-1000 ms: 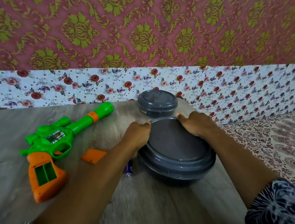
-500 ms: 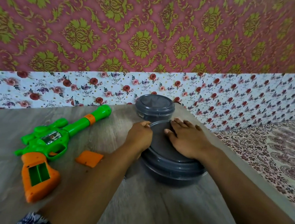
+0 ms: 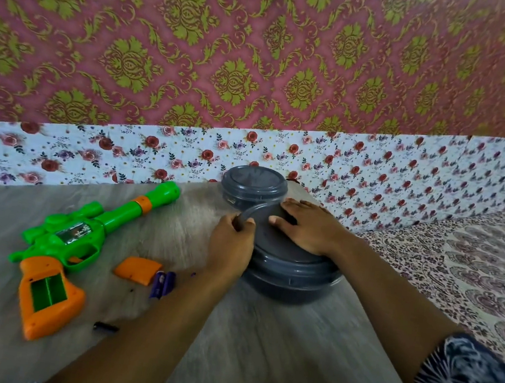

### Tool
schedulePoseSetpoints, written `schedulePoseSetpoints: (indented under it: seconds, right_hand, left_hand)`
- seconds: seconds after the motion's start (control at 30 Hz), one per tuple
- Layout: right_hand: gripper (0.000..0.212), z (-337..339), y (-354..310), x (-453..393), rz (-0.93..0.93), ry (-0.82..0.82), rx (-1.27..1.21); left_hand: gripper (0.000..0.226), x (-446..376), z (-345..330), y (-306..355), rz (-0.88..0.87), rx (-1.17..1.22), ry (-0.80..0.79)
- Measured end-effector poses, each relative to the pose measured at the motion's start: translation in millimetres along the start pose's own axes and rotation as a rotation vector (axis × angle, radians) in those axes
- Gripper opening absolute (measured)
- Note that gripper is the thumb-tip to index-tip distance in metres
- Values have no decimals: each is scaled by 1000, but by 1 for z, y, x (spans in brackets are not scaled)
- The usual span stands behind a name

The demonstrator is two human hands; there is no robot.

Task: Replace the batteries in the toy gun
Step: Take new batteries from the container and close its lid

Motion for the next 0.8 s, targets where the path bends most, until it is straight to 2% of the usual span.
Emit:
schedulePoseSetpoints:
  seconds: [0.1, 0.2, 0.3, 0.4, 0.5, 0.57, 0.73, 0.8]
  right_hand:
    - [63, 2, 10, -9, -63, 29, -39]
    - [43, 13, 19, -17, -78, 200, -90]
    - [29, 25, 10, -15, 43, 319, -70]
    - [26, 38, -4, -7, 130, 437, -64]
    - [24, 50, -33, 9, 244, 567, -114]
    - [26, 50, -65, 22, 336, 543, -177]
    - [34, 26, -132, 46, 479, 306, -369]
    - [30, 12, -145, 46, 461, 155, -308]
  left_hand:
    - [39, 14, -5, 1, -57, -106, -20]
    - [44, 18, -7, 3, -105, -122, -61]
    - [44, 19, -4, 6, -125, -114, -64]
    - [42, 18, 2, 6, -115, -132, -84]
    - [50, 18, 21, 10, -116, -144, -71]
    - [49, 19, 46, 18, -172, -194, -7]
    - [33, 25, 136, 27, -342, -310, 114]
    - [30, 34, 181, 24, -405, -435, 273]
Point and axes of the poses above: each hand's wrist, its own x-axis away from the middle knuckle, its own z-axis out of the back of the hand, y = z × x, the point moved 7 cm from there along -x, towards the middle knuckle, and after that the axes turned 4 degrees about y, right-handed, at the moved point
